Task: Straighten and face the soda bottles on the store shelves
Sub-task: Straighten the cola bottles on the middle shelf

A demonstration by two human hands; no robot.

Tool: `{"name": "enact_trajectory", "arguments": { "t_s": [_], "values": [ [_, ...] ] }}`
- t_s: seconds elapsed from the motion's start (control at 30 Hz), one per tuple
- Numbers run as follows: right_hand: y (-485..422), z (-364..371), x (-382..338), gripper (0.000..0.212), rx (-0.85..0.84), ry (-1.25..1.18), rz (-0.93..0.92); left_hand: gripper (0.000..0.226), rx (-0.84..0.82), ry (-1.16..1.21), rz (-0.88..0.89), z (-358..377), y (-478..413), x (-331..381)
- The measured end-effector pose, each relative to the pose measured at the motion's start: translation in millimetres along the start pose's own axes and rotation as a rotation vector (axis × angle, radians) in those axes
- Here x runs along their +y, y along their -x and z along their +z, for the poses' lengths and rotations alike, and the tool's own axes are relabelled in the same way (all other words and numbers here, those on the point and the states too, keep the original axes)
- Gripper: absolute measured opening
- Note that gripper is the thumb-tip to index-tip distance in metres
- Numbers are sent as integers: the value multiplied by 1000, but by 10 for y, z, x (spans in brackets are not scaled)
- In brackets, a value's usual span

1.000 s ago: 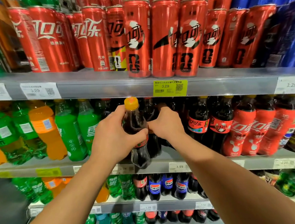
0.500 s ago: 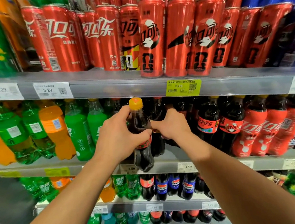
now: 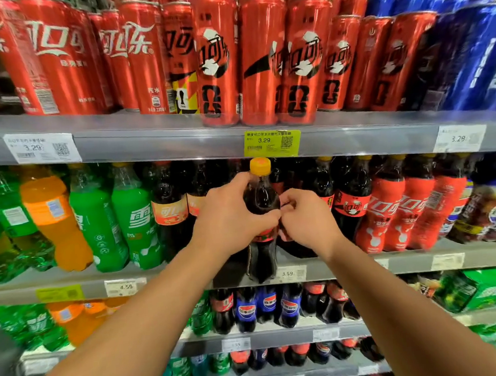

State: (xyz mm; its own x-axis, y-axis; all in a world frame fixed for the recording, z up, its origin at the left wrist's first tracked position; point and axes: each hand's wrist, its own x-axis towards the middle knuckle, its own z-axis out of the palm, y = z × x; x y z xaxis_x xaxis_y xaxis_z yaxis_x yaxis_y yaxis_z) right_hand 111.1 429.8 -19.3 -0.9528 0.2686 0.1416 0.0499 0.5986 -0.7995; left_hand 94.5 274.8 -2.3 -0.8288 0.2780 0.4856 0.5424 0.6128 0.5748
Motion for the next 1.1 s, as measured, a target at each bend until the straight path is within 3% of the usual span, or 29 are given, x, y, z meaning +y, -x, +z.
{"name": "enact_trajectory", "arguments": {
  "t_s": [0.37, 0.47, 0.77, 0.97, 1.1],
  "values": [
    [-22, -440, 173, 32, -114, 45, -118, 48, -46, -27, -79, 366, -333, 259],
    [-85, -469, 166, 40, -38, 28, -132, 42, -38, 30, -97, 398, -400, 270],
    [-240, -248, 164, 17, 101, 210, -190, 31, -103, -5, -185, 517, -482, 72],
    [-301, -152, 251, 12, 233, 457, -305, 40, -122, -134, -160, 557, -515, 105],
    [-228, -106, 221, 15, 312, 488, -347, 38, -95, -150, -160, 528, -450, 201]
  ]
}}
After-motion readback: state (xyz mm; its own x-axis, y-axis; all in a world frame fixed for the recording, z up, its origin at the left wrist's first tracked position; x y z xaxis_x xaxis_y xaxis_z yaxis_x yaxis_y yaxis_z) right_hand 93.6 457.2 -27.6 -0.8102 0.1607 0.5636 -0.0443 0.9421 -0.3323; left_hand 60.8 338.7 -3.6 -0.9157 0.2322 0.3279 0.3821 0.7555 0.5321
